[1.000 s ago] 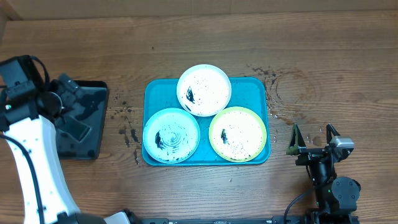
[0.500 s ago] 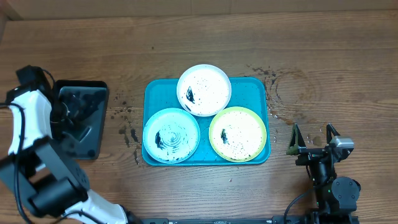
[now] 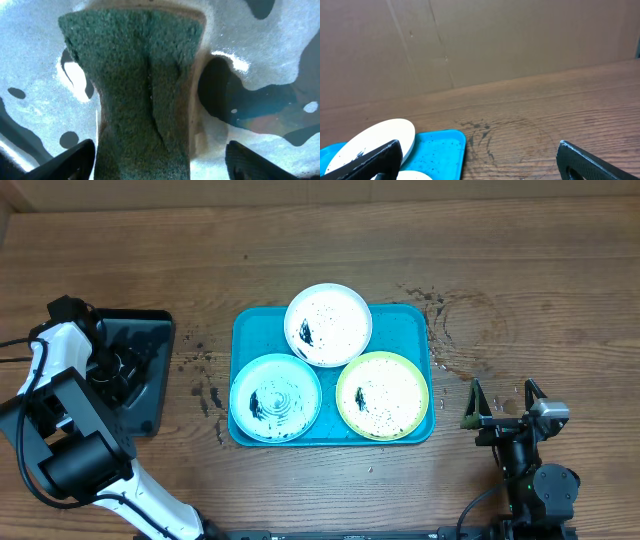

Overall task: Clean dirty plates on tray and stack at the side
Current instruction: 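Grasp the green sponge in the basin with the left gripper, then dip and swish the held sponge in the soapy water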

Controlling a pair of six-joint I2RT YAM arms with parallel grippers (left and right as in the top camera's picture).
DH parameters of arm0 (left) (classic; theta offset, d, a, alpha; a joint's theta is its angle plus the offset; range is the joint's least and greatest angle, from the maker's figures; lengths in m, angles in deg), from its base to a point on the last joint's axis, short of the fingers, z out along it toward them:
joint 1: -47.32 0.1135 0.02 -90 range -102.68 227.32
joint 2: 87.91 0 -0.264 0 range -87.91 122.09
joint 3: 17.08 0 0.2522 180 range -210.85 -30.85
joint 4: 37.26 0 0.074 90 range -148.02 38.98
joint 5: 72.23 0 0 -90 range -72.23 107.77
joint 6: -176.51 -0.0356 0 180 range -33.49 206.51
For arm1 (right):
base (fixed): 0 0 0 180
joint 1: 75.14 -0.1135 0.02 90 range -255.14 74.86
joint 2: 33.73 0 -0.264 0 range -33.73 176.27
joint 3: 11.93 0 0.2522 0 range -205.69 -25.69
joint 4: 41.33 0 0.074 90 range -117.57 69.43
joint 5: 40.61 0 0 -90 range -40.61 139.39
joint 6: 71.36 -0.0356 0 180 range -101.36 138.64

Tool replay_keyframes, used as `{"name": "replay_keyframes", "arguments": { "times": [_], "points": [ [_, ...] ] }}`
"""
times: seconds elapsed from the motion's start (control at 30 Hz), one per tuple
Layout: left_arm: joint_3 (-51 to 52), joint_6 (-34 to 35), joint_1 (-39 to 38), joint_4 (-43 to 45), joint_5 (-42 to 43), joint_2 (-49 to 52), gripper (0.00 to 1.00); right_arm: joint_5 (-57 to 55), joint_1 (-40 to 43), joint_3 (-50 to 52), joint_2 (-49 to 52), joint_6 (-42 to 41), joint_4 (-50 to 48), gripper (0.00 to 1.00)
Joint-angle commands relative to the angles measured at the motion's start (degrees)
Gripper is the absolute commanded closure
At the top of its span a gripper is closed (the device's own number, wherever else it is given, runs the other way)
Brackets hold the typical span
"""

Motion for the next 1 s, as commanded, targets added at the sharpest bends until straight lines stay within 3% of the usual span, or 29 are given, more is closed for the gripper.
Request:
{"name": "replay_keyframes", "arguments": {
  "times": [0.0,0.17,0.6,0.63,0.7,0.87,0.97],
  "points": [
    [-1.1,-1.9,0.7,0.3,-1.0,0.8,0.2,-0.2,0.1,0.6,-0.5,-0.4,-0.4,0.0],
    [-1.1,-2.0,1.1,0.7,-1.0,0.9,0.28,-0.2,0.1,0.6,-0.5,-0.4,-0.4,0.0],
    [1.3,-2.9,1.1,-0.1,-1.2,1.2,0.37,-0.2,0.1,0.6,-0.5,-0.4,-0.4,0.0],
    [1.5,-2.9,1.1,0.2,-1.3,1.2,0.4,-0.2,0.1,0.6,-0.5,-0.4,-0.4,0.0],
    [1.6,-2.9,1.1,0.6,-2.9,1.2,0.61,-0.2,0.1,0.6,-0.5,-0.4,-0.4,0.0],
    [1.6,-2.9,1.1,0.7,-3.3,1.2,0.91,-0.2,0.1,0.6,-0.5,-0.4,-0.4,0.0],
    [1.6,-2.7,1.1,0.9,-3.4,1.2,0.96,-0.2,0.1,0.6,-0.5,-0.4,-0.4,0.0]
  ]
}}
